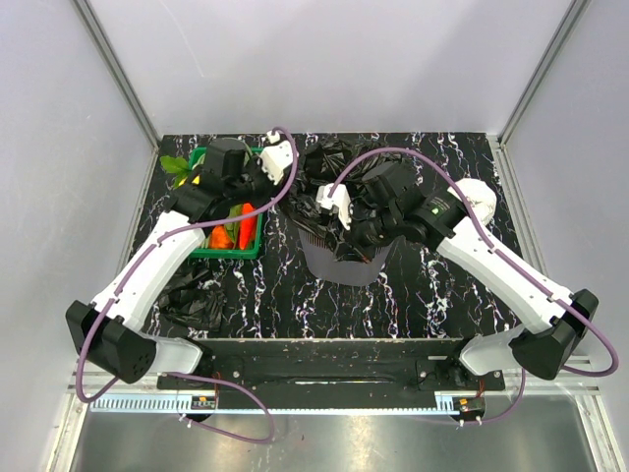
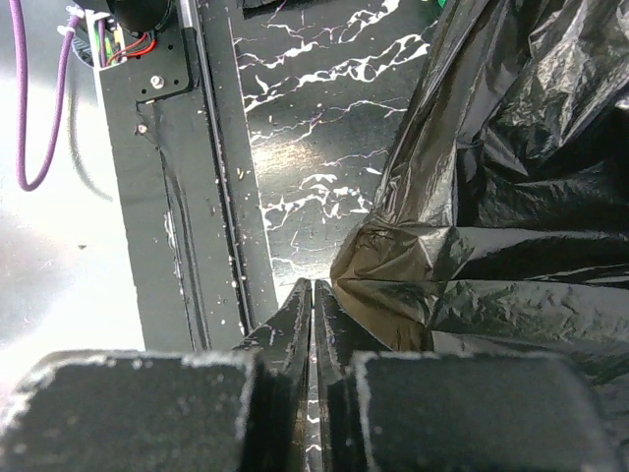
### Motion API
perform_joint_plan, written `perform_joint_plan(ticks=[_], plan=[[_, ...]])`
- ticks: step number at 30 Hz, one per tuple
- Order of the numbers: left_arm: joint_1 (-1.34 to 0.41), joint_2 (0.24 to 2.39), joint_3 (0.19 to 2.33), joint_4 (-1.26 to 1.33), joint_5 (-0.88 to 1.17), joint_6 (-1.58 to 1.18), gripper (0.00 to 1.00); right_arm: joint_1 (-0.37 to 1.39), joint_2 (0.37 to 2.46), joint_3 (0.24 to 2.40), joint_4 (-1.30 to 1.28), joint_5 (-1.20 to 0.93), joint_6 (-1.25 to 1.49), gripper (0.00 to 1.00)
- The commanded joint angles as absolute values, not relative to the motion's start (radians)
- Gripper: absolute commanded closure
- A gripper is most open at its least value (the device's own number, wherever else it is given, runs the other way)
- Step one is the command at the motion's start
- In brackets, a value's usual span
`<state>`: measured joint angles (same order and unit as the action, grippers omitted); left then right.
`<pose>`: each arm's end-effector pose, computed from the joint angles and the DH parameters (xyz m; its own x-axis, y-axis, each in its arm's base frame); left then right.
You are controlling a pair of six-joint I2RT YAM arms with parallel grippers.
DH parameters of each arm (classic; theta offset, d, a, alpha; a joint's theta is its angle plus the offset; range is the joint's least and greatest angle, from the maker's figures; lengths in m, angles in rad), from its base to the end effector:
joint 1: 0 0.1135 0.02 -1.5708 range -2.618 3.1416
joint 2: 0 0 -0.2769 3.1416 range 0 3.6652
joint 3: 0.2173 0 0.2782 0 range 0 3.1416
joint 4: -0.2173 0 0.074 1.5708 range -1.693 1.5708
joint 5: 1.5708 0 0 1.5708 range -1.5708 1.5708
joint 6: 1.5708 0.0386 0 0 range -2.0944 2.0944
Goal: Put the trash bags into the trash bin
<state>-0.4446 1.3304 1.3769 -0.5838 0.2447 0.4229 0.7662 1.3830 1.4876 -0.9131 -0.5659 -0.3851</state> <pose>0.2834 -0.1454 0.3979 -0.1730 0.5235 -0.8343 0.7415 0.6267 0.2395 0.2060 0.2270 0.3965 -0.1629 -0.5968 -0.7857 -0.9855 0.1374 0.1000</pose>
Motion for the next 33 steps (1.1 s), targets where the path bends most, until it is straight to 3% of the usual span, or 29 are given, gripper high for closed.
perform_joint_plan(ticks=[1, 19, 21, 25, 27, 28, 33], plan=[[-0.439, 1.324, 1.353, -0.509, 0.301, 0.428, 1.0, 0.773, 1.359, 1.463, -0.874, -0.542, -0.402, 0.92], [-0.439, 1.295, 1.252, -0.439, 0.377, 0.451, 1.0, 0.773, 1.344, 1.431, -0.881, -0.486, -0.44, 0.91], [-0.439, 1.299, 1.252, -0.436, 0.382, 0.453, 1.0, 0.773, 1.336, 1.433, -0.885, -0.486, -0.443, 0.83], [-0.439, 1.307, 1.265, -0.436, 0.383, 0.453, 1.0, 0.772, 1.315, 1.485, -0.916, -0.488, -0.451, 0.58], [-0.439, 1.308, 1.27, -0.437, 0.387, 0.451, 1.0, 0.773, 1.31, 1.526, -0.934, -0.489, -0.445, 0.37], [-0.439, 1.31, 1.272, -0.437, 0.387, 0.453, 1.0, 0.773, 1.309, 1.546, -0.945, -0.492, -0.445, 0.32], [-0.439, 1.308, 1.282, -0.44, 0.385, 0.453, 1.0, 0.773, 1.292, 1.612, -0.995, -0.483, -0.471, 0.26]])
